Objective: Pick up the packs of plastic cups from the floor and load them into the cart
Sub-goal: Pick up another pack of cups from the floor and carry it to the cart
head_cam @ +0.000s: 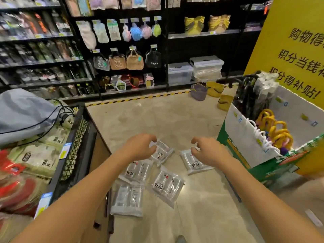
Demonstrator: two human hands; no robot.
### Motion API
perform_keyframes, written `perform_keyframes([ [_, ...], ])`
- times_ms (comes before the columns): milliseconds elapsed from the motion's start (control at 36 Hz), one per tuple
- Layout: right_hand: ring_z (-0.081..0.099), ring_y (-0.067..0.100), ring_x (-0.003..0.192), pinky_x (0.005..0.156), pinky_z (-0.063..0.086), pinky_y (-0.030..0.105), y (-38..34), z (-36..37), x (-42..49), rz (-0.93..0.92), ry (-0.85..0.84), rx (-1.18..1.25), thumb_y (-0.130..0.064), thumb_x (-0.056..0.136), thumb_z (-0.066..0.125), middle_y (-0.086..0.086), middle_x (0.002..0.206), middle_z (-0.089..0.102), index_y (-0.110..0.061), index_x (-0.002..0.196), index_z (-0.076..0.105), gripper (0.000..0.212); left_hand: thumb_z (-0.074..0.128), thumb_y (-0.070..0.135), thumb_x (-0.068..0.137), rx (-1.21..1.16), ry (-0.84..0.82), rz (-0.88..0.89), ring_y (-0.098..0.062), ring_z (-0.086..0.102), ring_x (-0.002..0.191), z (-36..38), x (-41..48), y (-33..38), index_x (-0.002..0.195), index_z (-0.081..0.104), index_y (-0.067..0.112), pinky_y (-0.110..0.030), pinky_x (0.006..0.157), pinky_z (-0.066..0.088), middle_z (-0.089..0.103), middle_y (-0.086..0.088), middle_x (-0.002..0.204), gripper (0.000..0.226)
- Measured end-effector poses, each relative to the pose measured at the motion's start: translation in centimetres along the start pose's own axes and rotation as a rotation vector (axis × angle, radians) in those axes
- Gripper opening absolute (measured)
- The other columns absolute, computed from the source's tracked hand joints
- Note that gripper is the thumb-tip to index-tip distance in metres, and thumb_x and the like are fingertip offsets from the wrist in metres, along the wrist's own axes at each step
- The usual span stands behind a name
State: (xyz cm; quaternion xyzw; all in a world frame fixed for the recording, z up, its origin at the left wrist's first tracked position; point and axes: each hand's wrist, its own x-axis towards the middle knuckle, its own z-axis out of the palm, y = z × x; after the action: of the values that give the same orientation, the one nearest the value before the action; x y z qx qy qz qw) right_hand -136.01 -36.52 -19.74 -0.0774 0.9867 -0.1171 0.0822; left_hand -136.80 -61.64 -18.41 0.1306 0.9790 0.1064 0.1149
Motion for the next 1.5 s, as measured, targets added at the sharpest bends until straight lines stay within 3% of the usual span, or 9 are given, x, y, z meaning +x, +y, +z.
perform_keyframes([
  [361, 0.061, 0.03, 0.114, 0.091, 0.051, 0.048, 4.0, 7.3, 14.5, 0.136, -0.09, 0.208, -0.039, 0.095, 0.047, 0.007, 0.126, 0.065, -0.023, 0.137, 0.049, 0.044, 0.052, 0.023, 0.097, -0.106, -0.075, -0.013, -0.024, 0.055, 0.12, 5.0, 15.6, -4.3, 0.137, 0.052, 0.016, -0.033, 0.096, 0.044, 0.058, -0.009, 0.134, 0.041],
  [528, 0.058, 0.03, 0.118, 0.089, 0.051, 0.045, 6.2, 14.5, 19.2, 0.269, -0.106, 0.31, -0.038, 0.097, 0.047, 0.008, 0.132, 0.06, -0.027, 0.145, 0.039, 0.05, 0.052, 0.022, 0.097, -0.177, -0.143, -0.003, -0.026, 0.054, 0.123, 10.9, 23.2, -8.5, 0.147, 0.041, 0.019, -0.035, 0.098, 0.042, 0.049, -0.009, 0.145, 0.052],
  [778, 0.055, 0.021, 0.121, 0.099, 0.045, 0.037, 9.9, 32.2, 22.6, 0.531, -0.105, 0.587, -0.042, 0.1, 0.047, 0.002, 0.142, 0.05, -0.039, 0.151, 0.029, 0.054, 0.051, 0.036, 0.095, -0.263, -0.265, -0.037, -0.031, 0.057, 0.113, 27.5, 34.0, -16.1, 0.152, 0.02, 0.038, -0.047, 0.095, 0.048, 0.046, -0.007, 0.141, 0.065],
  [833, 0.057, 0.019, 0.117, 0.093, 0.045, 0.033, 11.0, 36.7, 23.5, 0.561, -0.118, 0.614, -0.041, 0.101, 0.047, 0.0, 0.14, 0.05, -0.042, 0.153, 0.024, 0.057, 0.049, 0.039, 0.094, -0.285, -0.292, -0.055, -0.029, 0.055, 0.116, 31.8, 35.7, -17.7, 0.152, 0.016, 0.041, -0.051, 0.098, 0.045, 0.046, -0.006, 0.141, 0.067],
  [1000, 0.058, 0.014, 0.097, 0.08, 0.043, 0.03, 14.0, 50.8, 27.6, 0.642, -0.124, 0.707, -0.043, 0.1, 0.047, -0.002, 0.127, 0.051, -0.048, 0.153, 0.017, 0.061, 0.053, 0.026, 0.098, -0.348, -0.308, -0.042, -0.029, 0.048, 0.127, 45.4, 40.9, -22.6, 0.151, 0.011, 0.047, -0.041, 0.105, 0.037, 0.037, -0.01, 0.15, 0.07],
  [1167, 0.056, 0.019, 0.119, 0.093, 0.043, 0.033, 16.6, 66.3, 30.6, 0.636, -0.165, 0.746, -0.05, 0.099, 0.046, 0.004, 0.14, 0.045, -0.052, 0.153, 0.01, 0.065, 0.051, 0.035, 0.098, -0.276, -0.382, -0.113, -0.03, 0.048, 0.126, 60.5, 43.8, -28.3, 0.155, 0.014, 0.041, -0.045, 0.102, 0.043, 0.04, -0.014, 0.146, 0.068],
  [1278, 0.053, 0.013, 0.11, 0.096, 0.041, 0.034, 17.9, 75.2, 31.5, 0.633, -0.156, 0.763, -0.054, 0.098, 0.045, 0.001, 0.149, 0.034, -0.057, 0.151, 0.006, 0.066, 0.046, 0.043, 0.098, -0.256, -0.434, -0.122, -0.033, 0.047, 0.128, 69.0, 44.7, -31.5, 0.153, 0.012, 0.046, -0.048, 0.104, 0.043, 0.039, -0.014, 0.146, 0.065],
  [1417, 0.043, 0.027, 0.137, 0.112, 0.036, 0.045, 20.4, 83.7, 32.3, 0.637, -0.159, 0.751, -0.062, 0.093, 0.047, 0.001, 0.162, 0.011, -0.066, 0.145, 0.002, 0.069, 0.037, 0.057, 0.097, -0.22, -0.443, -0.173, -0.033, 0.019, 0.147, 77.2, 45.9, -34.0, 0.148, -0.001, 0.059, -0.058, 0.114, 0.026, 0.019, -0.014, 0.16, 0.064],
  [1500, 0.057, 0.026, 0.11, 0.108, 0.041, 0.046, 21.4, 86.7, 33.1, 0.614, -0.159, 0.772, -0.063, 0.091, 0.051, -0.003, 0.155, 0.019, -0.072, 0.141, 0.0, 0.072, 0.033, 0.065, 0.095, -0.334, -0.446, -0.136, -0.028, 0.025, 0.146, 80.5, 46.4, -34.6, 0.143, -0.007, 0.066, -0.06, 0.113, 0.027, 0.024, -0.008, 0.159, 0.062],
])
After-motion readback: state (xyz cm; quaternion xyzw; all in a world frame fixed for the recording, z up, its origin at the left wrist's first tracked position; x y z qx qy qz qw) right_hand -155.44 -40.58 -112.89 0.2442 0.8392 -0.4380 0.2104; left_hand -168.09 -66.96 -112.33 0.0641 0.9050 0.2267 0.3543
